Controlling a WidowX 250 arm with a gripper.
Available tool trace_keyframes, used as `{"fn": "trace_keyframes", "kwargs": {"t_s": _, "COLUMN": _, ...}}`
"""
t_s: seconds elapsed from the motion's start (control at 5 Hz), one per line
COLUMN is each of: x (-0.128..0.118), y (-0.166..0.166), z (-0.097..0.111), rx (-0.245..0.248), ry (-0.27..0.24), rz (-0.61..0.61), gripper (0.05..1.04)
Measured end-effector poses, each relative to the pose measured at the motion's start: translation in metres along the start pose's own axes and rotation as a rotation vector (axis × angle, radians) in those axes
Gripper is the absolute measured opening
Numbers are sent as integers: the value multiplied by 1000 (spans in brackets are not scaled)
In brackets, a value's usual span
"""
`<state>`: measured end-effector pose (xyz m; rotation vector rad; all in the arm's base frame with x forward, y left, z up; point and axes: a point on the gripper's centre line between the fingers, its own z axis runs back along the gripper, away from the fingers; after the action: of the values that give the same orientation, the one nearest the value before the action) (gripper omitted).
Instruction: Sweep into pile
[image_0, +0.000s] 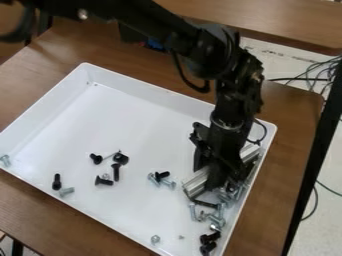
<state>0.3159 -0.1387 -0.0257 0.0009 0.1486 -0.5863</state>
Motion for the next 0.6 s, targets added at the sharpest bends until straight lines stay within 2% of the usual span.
{"fn": "trace_keyframes", "kwargs": {"t_s": 0.2, "x": -8, "y": 18, "z": 4, "rx": -9, "ry": 15, "rz": 77, "gripper": 353}}
{"fn": "trace_keyframes", "kwargs": {"t_s": 0.4, "x": -27, "y": 60, "z": 15, "rx": 32, "ry": 48, "rz": 173, "gripper": 353}}
{"fn": "trace_keyframes", "kwargs": {"t_s": 0.6, "x": -51, "y": 111, "z": 35, "rx": 77, "ry": 34, "rz": 271, "gripper": 354}}
